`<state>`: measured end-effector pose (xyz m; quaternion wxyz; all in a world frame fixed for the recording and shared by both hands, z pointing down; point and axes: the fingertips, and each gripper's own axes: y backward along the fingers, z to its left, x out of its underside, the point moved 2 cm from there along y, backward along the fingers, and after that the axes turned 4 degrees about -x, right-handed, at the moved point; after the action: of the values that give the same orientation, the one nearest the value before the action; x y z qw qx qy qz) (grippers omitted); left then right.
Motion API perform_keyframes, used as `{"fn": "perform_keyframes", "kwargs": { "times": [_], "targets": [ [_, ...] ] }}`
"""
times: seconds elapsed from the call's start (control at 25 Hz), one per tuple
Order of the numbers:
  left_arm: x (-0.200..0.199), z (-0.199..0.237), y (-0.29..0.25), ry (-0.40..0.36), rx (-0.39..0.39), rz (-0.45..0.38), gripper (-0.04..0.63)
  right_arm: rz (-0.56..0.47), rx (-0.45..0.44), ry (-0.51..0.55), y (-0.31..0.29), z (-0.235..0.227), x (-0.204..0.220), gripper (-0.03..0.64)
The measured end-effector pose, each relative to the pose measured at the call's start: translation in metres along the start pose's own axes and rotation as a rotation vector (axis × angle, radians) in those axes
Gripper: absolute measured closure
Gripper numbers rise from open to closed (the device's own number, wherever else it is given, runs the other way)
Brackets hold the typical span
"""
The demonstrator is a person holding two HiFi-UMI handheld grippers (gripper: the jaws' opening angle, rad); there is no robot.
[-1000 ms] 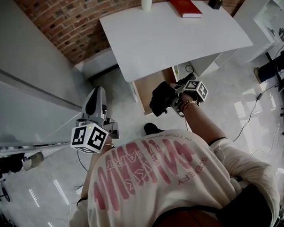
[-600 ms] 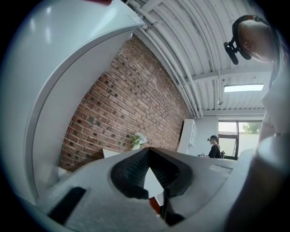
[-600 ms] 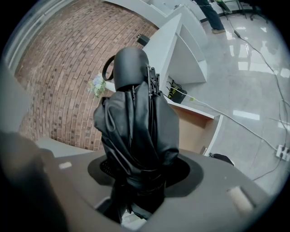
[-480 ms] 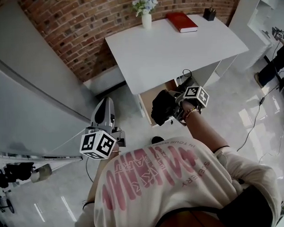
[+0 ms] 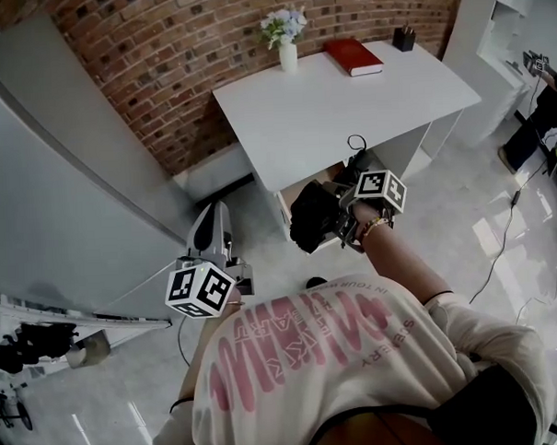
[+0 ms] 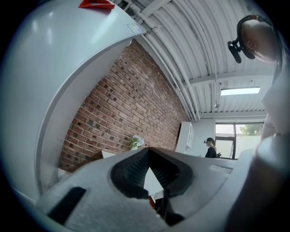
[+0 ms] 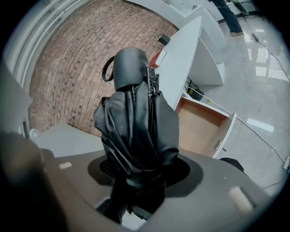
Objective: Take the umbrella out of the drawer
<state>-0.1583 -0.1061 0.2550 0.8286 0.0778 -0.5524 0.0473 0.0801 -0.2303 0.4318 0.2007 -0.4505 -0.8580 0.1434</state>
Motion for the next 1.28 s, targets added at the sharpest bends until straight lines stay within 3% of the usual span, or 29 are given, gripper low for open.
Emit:
{"fn": "perform_keyframes", "kwargs": {
  "times": [0.32, 0.56, 0.96, 1.28],
  "targets": [
    [-0.003, -0.009, 0.017, 0.002, 0.034, 0.005, 0.591, -0.005, -0.091, 0.046, 0.019, 0.044, 0.025, 0.36],
    [0.002, -0.014, 0.035, 0.009, 0.054, 0.01, 0.591, 0.01, -0.14, 0.166, 0.035, 0.074, 0.047, 0.36],
    [0.0, -0.018, 0.059, 0.015, 0.079, 0.017, 0.591, 0.028, -0.145, 0.266, 0.049, 0.102, 0.087, 0.36],
    [0.013, -0.017, 0.071, 0.04, 0.085, 0.046, 0.591, -0.01, -0.08, 0.456, 0.058, 0.113, 0.104, 0.362]
  ]
}}
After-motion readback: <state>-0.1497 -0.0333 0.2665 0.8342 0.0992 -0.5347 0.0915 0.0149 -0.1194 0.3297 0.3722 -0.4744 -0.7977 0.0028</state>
